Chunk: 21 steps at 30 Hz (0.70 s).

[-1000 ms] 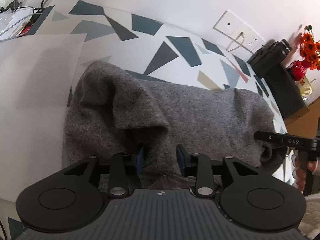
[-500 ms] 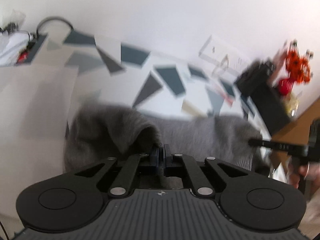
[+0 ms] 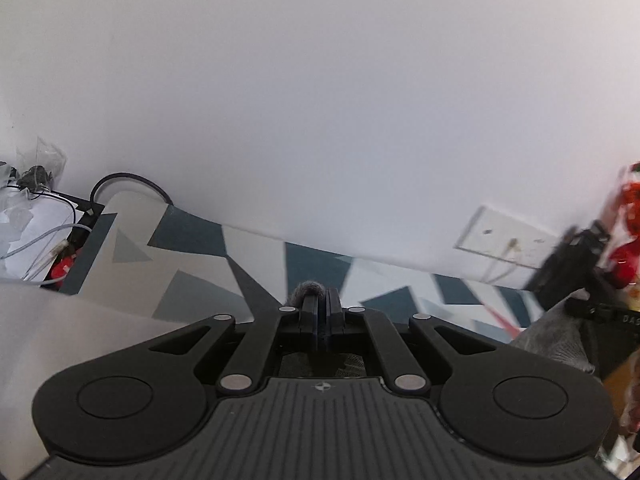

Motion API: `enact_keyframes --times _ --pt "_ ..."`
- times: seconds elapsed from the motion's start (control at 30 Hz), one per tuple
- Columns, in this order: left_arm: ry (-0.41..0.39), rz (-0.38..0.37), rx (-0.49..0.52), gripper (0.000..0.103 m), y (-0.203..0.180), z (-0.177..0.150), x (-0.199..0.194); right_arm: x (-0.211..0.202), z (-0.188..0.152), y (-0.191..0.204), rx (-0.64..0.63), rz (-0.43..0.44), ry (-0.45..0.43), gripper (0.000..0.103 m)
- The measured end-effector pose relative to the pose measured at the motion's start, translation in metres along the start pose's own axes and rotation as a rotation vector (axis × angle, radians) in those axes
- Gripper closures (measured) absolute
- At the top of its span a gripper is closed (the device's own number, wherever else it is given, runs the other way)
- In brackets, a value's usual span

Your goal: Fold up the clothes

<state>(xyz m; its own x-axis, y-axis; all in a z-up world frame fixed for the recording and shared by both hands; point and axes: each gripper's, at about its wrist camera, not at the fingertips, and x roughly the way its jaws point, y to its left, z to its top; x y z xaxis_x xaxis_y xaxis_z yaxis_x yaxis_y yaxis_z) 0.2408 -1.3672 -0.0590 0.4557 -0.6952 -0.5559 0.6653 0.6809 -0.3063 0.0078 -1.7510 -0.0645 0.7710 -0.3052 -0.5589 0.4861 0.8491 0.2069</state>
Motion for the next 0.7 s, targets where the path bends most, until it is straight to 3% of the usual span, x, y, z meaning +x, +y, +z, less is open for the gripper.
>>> enact_keyframes --times 0.17,0.37,0.6,0.7 --pt "0.087 0.091 0.144 0.099 -0.004 -0.027 0.052 0.068 -0.025 0.007 -0.093 -0.083 0.104 0.096" --pt "0.173 0.123 0.088 0.099 0.014 -0.037 0.08 0.111 -0.061 0.009 -0.142 -0.126 0.22 0.093" --pt "0.19 0.037 0.172 0.085 0.018 -0.034 0.053 0.088 -0.056 0.002 -0.112 -0.071 0.237 0.055" --pt "0.168 -0.001 0.191 0.085 0.017 -0.035 0.027 0.063 -0.052 0.0 -0.115 -0.04 0.211 0.052"
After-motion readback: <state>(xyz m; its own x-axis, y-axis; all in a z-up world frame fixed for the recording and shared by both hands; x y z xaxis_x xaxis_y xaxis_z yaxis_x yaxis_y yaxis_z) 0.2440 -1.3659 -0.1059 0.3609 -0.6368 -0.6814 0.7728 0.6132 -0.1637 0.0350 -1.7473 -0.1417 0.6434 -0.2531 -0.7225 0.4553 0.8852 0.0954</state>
